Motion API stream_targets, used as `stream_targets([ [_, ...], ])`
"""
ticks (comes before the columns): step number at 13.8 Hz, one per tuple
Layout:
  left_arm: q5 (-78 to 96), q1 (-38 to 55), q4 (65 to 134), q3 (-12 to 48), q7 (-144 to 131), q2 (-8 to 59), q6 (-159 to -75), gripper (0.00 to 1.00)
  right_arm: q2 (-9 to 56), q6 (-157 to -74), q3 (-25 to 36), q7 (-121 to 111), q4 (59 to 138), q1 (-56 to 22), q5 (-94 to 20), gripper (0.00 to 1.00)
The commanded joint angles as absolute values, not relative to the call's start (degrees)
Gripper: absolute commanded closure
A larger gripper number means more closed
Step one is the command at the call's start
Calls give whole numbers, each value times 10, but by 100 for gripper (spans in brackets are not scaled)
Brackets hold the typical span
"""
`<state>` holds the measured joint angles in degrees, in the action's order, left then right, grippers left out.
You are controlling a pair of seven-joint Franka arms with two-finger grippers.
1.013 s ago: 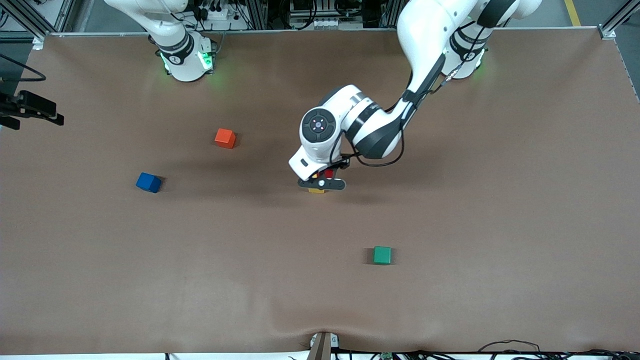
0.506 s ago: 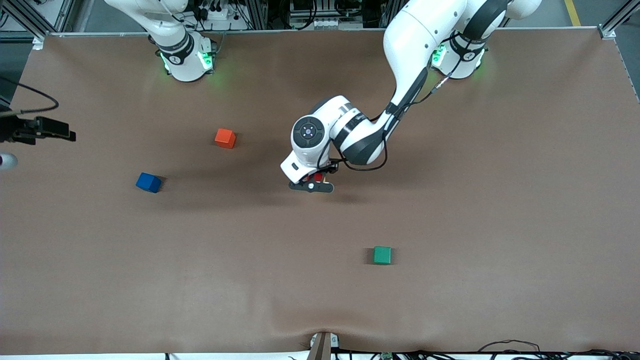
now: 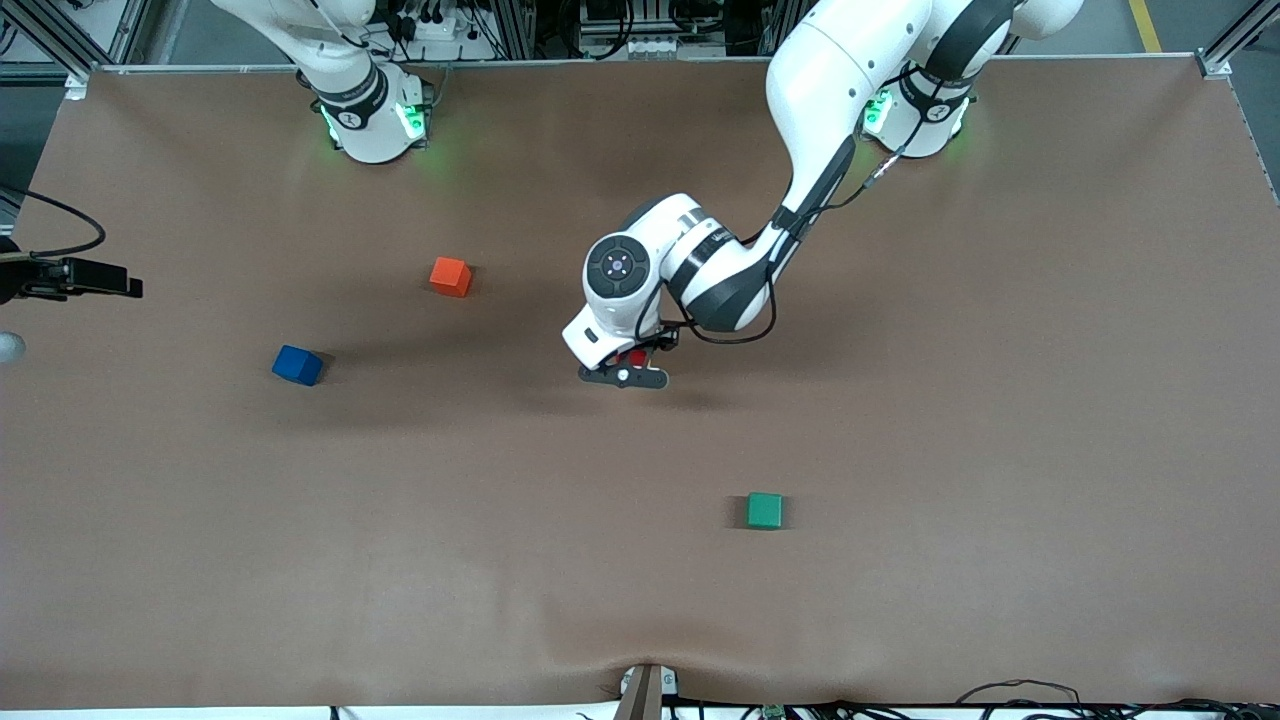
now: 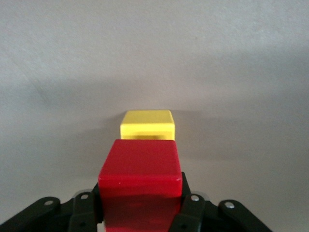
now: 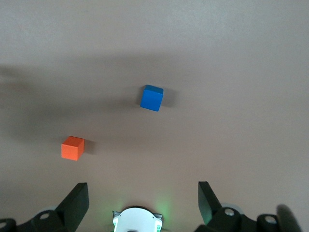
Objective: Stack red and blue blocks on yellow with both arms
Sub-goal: 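Lower the red cube onto the yellow cube while the right gripper reaches out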
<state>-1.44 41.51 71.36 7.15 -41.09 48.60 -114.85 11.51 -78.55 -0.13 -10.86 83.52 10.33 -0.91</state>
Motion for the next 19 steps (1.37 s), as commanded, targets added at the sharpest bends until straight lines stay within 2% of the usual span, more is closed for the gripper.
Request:
stream_targets([
  [1,-18,421,693,62,-400,497,-1155,100,115,-782,-11,-109,824,109,-9,0],
  [7,-18,423,693,62,-383,506,-1179,100,134,-808,-11,-69,838,91,-11,0],
  [16,-18,424,695,57,-381,510,-1185,100,146,-887,-11,-33,953,98,-31,0],
  [19,-17,423,694,60,-388,509,-1191,100,148,-946,-11,-33,994,104,-30,0],
])
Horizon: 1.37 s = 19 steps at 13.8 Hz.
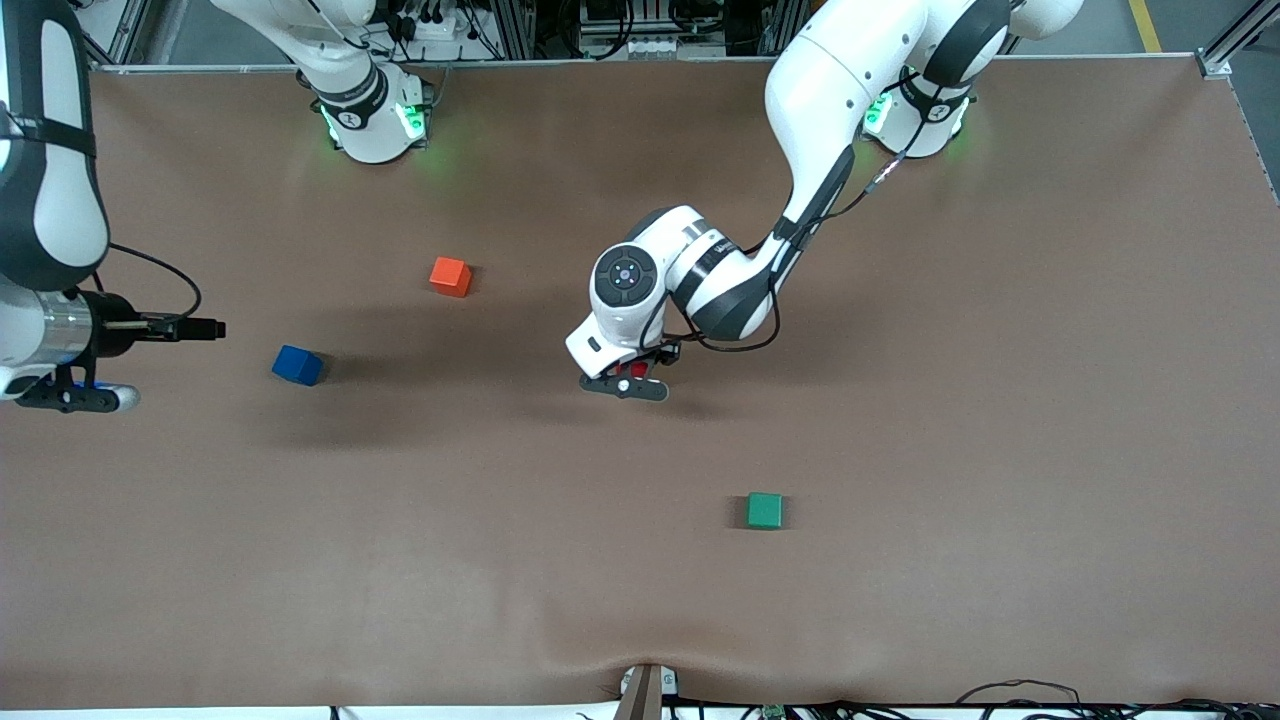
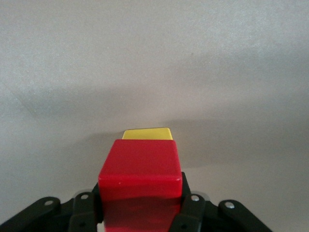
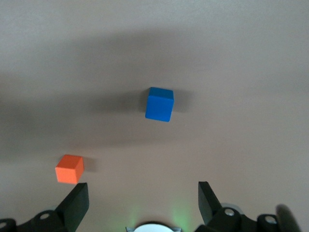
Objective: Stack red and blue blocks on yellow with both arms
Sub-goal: 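Open the left gripper while the right gripper grasps the blue cube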
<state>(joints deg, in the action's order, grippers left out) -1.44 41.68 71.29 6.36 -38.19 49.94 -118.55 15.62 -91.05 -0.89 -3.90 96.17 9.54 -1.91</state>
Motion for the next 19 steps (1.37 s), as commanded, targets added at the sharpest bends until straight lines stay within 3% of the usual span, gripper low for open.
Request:
stream_targets([
  [1,-17,423,694,59,-394,509,-1196,100,149,-985,-11,-33,1017,104,-29,0],
  [11,-18,424,705,57,-409,522,-1202,98,158,-1204,-11,-6,1177,108,-23,0],
  [12,-18,424,705,57,-417,522,-1202,79,158,-1215,-11,21,1188,99,-23,0],
  [13,-18,425,705,57,-418,522,-1202,1,158,-1223,-11,44,1196,84,-23,0],
  [19,-20,430,704,57,-449,501,-1183,0,169,-1279,-11,39,1223,82,10,0],
])
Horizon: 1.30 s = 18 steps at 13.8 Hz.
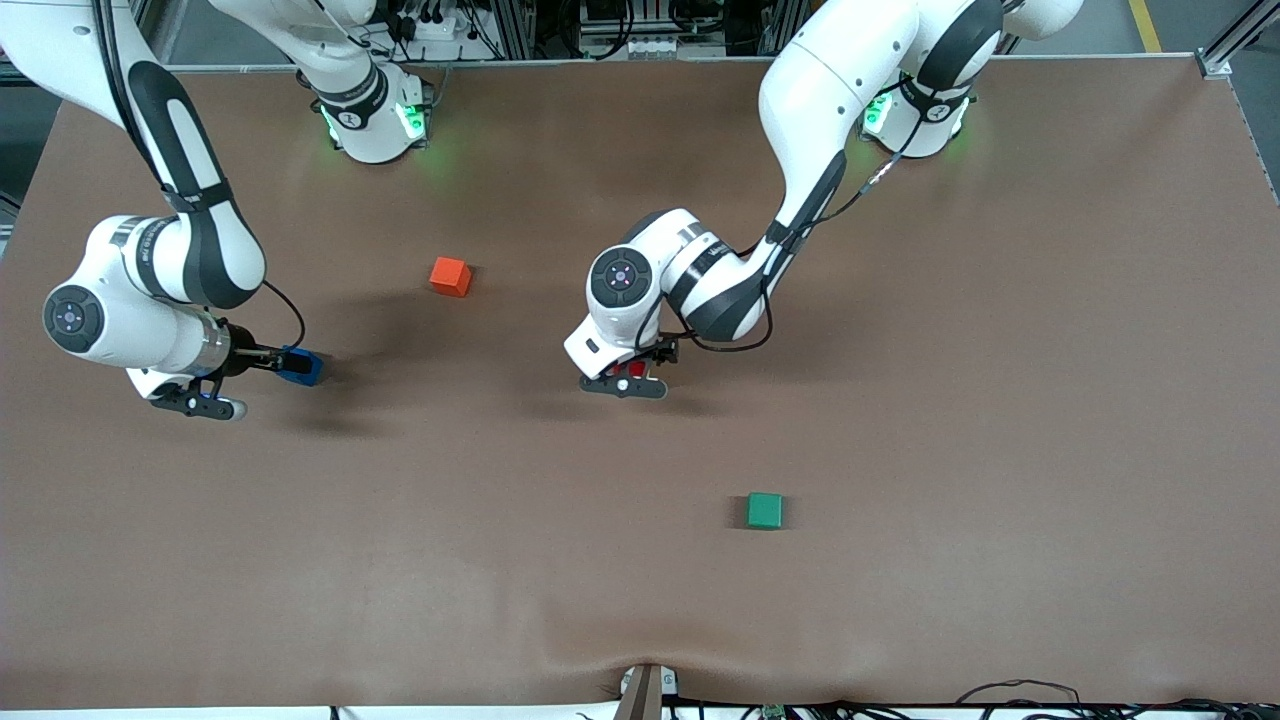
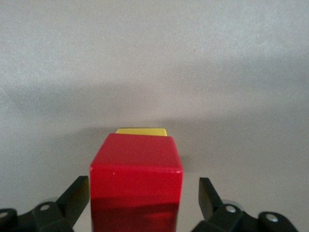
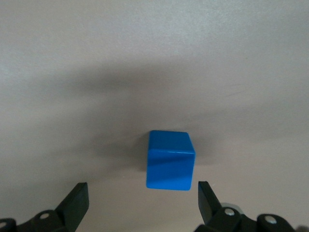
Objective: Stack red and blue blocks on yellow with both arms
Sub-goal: 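Open the left gripper while the right gripper grasps the blue cube, then lift the blue cube while the left gripper withdraws to rest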
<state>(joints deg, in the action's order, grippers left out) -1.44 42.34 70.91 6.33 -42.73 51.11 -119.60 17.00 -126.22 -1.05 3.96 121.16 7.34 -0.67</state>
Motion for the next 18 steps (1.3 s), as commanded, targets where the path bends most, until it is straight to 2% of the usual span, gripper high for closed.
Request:
stream_targets([
  [1,-21,431,703,57,-459,493,-1167,0,170,-1289,-11,38,1230,88,11,0],
  [5,-25,423,704,55,-472,409,-1098,0,169,-1326,-11,39,1259,88,11,0],
  [9,-26,390,707,7,-451,275,-991,0,170,-1341,-11,39,1265,89,11,0],
  [12,-25,293,708,4,-355,194,-929,0,170,-1403,-11,39,1306,87,11,0],
  [15,-25,192,723,4,-282,132,-821,0,170,-1415,-11,40,1312,86,11,0],
  [18,-26,108,739,5,-179,96,-802,0,171,-1426,-11,39,1317,88,11,0],
])
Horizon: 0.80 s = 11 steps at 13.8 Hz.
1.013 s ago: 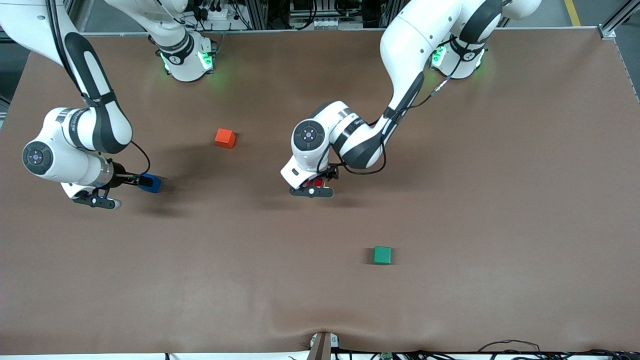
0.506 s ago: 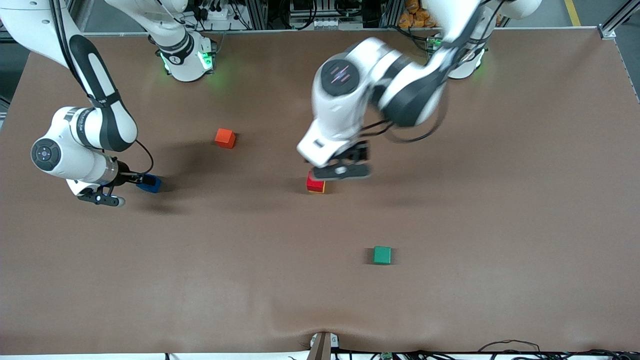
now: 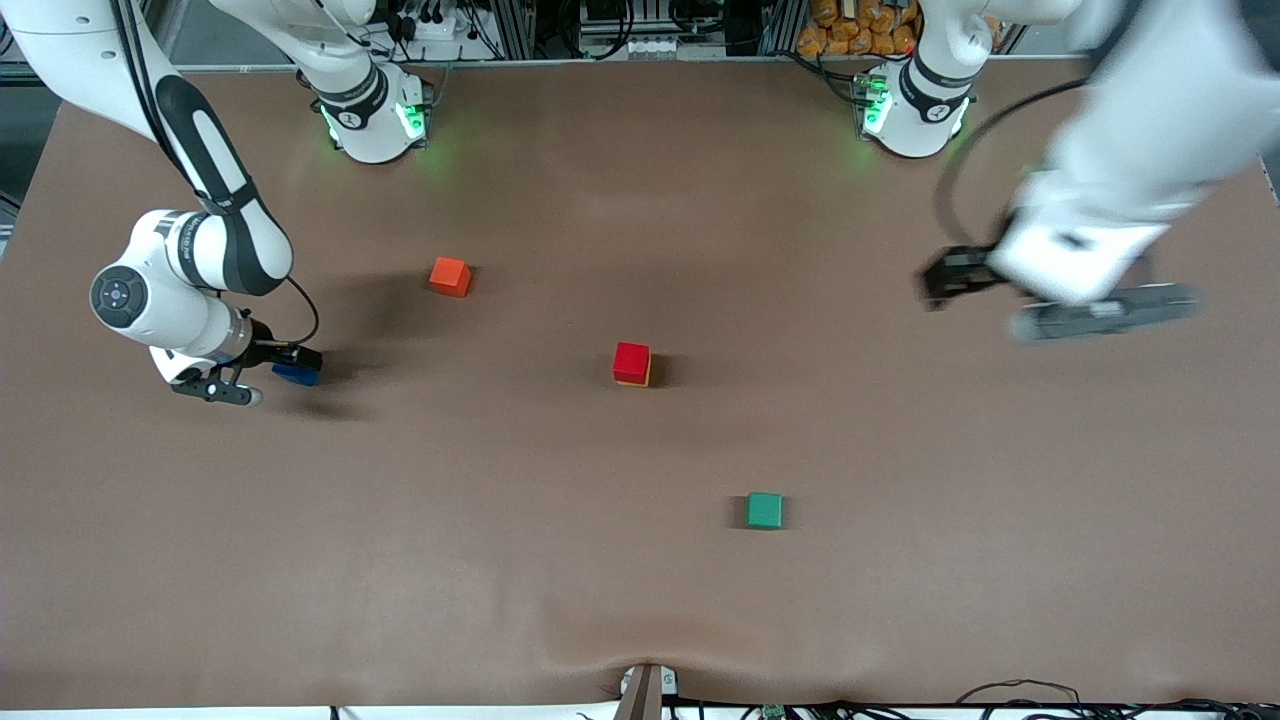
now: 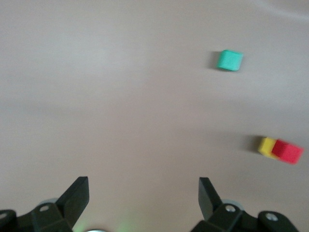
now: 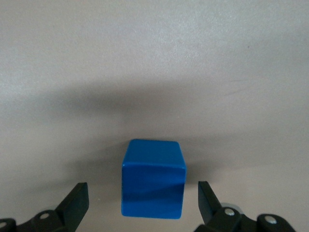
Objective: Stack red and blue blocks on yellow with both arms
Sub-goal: 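Lift the blue cube while the left gripper withdraws to rest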
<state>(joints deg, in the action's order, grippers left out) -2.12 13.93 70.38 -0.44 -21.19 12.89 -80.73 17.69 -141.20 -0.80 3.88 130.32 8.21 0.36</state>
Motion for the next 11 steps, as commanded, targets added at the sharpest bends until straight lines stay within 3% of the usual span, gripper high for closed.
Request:
stream_targets([
  [1,-26,98,764,5,-175,75,-802,0,171,-1432,-11,39,1319,88,11,7],
  [2,-26,73,800,6,-172,51,-816,0,171,-1433,-11,38,1320,88,11,15],
  [5,-26,59,915,8,-172,-22,-896,0,172,-1438,-11,38,1324,89,11,16],
  [7,-26,59,923,7,-178,-31,-891,0,172,-1453,-11,34,1333,89,11,21],
  [8,-26,58,921,8,-176,-32,-890,0,172,-1453,-11,20,1334,90,11,30],
  [11,-25,57,918,7,-191,-47,-881,0,171,-1450,-11,-27,1333,107,11,80],
])
